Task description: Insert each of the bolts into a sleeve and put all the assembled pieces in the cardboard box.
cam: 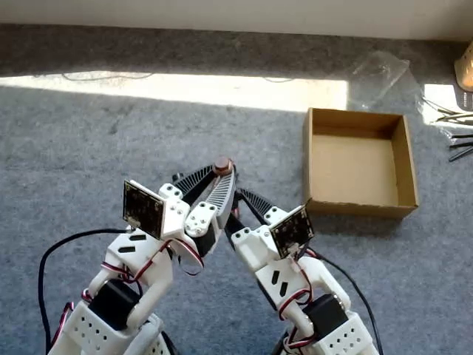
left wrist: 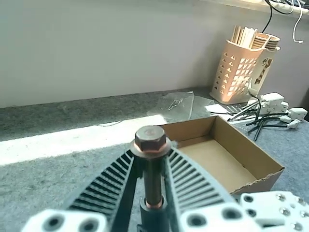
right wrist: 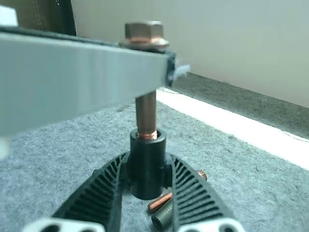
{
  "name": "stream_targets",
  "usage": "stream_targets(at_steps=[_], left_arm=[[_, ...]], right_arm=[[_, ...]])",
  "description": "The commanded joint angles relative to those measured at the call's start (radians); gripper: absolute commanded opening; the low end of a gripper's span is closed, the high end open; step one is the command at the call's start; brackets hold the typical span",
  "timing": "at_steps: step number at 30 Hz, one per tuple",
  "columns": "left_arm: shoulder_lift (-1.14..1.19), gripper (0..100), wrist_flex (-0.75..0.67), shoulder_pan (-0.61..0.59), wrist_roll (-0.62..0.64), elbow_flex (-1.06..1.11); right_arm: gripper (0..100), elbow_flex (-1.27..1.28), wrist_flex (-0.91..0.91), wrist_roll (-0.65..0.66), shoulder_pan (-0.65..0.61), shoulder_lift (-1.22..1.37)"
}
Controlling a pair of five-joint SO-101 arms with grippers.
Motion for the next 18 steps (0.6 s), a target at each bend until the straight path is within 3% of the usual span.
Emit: stream_targets(at_steps=[1,18], left_arm=[[-0.008,0,-0.005,-0.002,0.020,-0.004],[0.096,0,-0.006,0.001,0.020,-0.002]], right_arm=[[0.5,0.122,-0.001,0.009,0.001,-0.013],[0.5,0.122,-0.001,0.009,0.001,-0.013]])
